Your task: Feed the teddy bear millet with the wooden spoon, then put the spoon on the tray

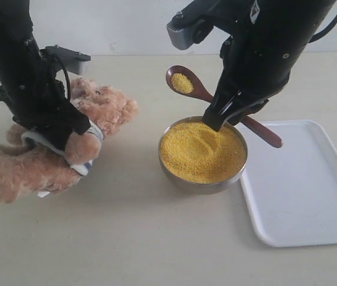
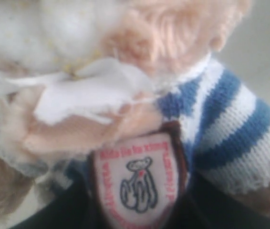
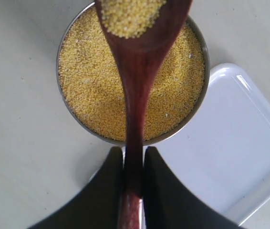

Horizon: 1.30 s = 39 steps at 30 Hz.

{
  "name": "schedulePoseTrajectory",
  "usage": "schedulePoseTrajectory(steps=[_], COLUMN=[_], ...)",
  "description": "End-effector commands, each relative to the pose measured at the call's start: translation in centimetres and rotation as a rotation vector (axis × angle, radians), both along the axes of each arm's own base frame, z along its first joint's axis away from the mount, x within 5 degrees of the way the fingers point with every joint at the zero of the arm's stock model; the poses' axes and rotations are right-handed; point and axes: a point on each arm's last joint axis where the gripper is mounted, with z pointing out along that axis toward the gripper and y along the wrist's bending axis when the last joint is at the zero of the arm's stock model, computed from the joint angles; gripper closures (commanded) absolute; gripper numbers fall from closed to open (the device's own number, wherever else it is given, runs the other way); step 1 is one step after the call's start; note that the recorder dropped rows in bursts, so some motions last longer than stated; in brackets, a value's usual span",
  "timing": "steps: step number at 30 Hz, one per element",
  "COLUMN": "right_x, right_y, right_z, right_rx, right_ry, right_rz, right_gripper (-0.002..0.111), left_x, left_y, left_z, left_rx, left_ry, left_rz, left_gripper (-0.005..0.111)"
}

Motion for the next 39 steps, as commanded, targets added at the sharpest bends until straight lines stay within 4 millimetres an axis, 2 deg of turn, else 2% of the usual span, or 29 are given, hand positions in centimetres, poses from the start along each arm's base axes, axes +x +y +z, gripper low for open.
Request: schedulePoseTrajectory(steps=[1, 8, 12, 18, 24, 31, 39], right_x=[0.0, -0.1, 0.0, -0.2, -0.9, -0.5, -0.2], right_y=[0.0, 0.0, 0.1, 1.2, 2.7, 3.1, 4.3], right_z=[0.4, 0.3, -0.3, -1.2, -0.6, 0.6, -0.3], right_rx=[0.004, -0.008, -0.034, -0.048, -0.034, -0.037, -0.058], right_ry=[-0.018, -0.017, 0.012, 0.031, -0.004, 0.001, 0.025], right_rz=[0.024, 0.057, 0.073, 0.117, 0.167, 0.162, 0.184], right_gripper=[0.109, 0.109, 0.109, 0.109, 0.109, 0.109, 0.109], left_x=[-0.9, -2.0, -2.3, -2.8, -3.2, -3.8, -4.7], left_y=[-1.3, -2.8, -3.5, -4.2, -4.2, -4.6, -6.4], left_z=[0.4, 0.4, 0.4, 1.0, 2.1, 2.9, 2.9], left_rx=[0.048, 0.112, 0.143, 0.131, 0.104, 0.047, 0.047], left_ry=[-0.006, 0.006, -0.006, -0.024, -0.052, -0.056, -0.067], left_rz=[-0.058, -0.151, -0.202, -0.251, -0.248, -0.272, -0.34], left_gripper=[0.103, 0.103, 0.103, 0.103, 0.103, 0.103, 0.103])
